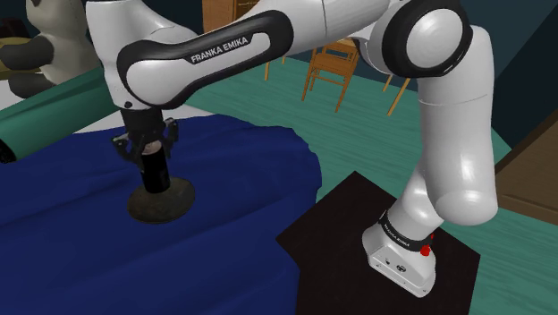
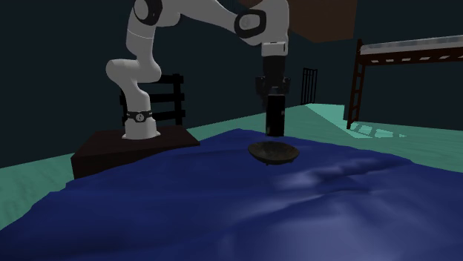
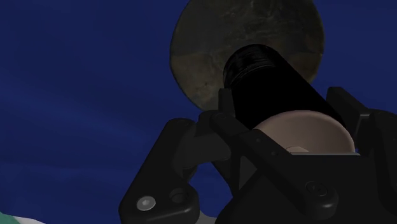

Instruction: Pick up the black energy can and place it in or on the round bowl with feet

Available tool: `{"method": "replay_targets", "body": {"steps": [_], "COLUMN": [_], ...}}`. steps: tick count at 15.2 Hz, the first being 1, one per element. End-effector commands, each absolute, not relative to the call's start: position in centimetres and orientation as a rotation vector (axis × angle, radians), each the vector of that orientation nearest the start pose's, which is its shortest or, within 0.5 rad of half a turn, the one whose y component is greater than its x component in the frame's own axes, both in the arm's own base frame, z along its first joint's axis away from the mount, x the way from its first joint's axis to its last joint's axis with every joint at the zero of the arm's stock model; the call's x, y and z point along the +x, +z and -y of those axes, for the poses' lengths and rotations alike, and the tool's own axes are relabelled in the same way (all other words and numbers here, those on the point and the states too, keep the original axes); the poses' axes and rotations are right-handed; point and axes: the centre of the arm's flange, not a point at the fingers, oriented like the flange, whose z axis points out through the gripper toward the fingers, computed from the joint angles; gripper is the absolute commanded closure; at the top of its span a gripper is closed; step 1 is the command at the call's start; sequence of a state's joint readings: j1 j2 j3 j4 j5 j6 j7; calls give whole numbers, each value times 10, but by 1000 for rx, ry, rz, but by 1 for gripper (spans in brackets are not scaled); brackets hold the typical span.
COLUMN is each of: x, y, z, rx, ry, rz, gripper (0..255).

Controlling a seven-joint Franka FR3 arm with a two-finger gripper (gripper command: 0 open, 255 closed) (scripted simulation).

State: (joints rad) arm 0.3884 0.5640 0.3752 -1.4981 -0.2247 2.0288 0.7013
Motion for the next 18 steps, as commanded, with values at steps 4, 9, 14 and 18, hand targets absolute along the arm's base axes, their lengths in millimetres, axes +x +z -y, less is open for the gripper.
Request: {"method": "replay_targets", "body": {"steps": [4, 9, 14, 18], "x": [543, 543, 543, 543], "y": [332, 305, 305, 305], "z": [-442, -442, -442, -442], "rx": [-3134, -3134, -3134, -3134], "ry": [-16, -16, -16, -16], "rz": [169, 169, 169, 169], "gripper": [255, 255, 255, 0]}}
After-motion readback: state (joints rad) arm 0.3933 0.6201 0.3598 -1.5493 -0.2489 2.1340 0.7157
